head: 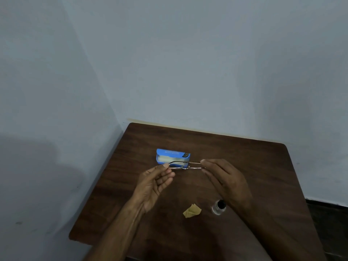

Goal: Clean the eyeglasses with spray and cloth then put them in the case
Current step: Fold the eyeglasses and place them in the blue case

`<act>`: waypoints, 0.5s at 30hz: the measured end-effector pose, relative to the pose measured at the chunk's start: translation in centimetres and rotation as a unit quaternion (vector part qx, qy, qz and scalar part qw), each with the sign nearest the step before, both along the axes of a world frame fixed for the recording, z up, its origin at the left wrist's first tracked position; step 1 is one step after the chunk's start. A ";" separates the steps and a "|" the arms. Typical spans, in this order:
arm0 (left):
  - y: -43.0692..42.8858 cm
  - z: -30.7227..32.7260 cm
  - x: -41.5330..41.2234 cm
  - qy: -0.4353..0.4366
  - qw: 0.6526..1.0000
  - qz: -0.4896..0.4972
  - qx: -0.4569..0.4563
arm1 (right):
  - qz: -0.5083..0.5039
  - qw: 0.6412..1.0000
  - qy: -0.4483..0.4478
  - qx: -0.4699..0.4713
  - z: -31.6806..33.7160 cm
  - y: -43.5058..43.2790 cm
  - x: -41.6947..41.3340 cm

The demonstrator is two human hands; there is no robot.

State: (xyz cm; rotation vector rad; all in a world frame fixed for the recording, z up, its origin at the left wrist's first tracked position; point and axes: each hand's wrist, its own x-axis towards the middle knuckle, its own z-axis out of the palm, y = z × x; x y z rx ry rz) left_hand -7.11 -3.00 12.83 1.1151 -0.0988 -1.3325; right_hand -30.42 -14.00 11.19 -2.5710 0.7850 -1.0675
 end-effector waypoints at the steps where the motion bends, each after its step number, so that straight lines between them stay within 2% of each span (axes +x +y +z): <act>1: 0.1 -0.1 0.1 0.001 1.000 -0.001 0.008 | 0.007 1.000 -0.002 0.015 -0.4 0.1 0.1; 3: 0.4 -0.1 0.0 -0.012 1.000 0.000 0.014 | -0.003 0.999 -0.003 0.034 -1.0 0.9 0.3; 4: 0.3 -1.5 2.1 -0.018 0.999 0.009 0.045 | 0.008 0.996 -0.021 0.090 -2.4 0.5 2.7; 7: 1.0 -3.2 4.0 -0.069 0.995 -0.006 0.070 | -0.030 0.985 -0.065 0.159 -3.3 1.3 5.3; 9: 1.1 -3.8 4.0 -0.130 0.988 -0.029 0.080 | -0.046 0.968 -0.114 0.220 -3.6 1.0 5.5; 12: 0.6 -4.8 4.5 -0.204 0.975 -0.005 0.088 | -0.056 0.933 -0.143 0.325 -3.9 1.5 6.0; 15: -1.2 -7.9 7.2 -0.315 0.942 0.010 0.115 | -0.089 0.896 -0.156 0.407 -5.9 1.1 7.4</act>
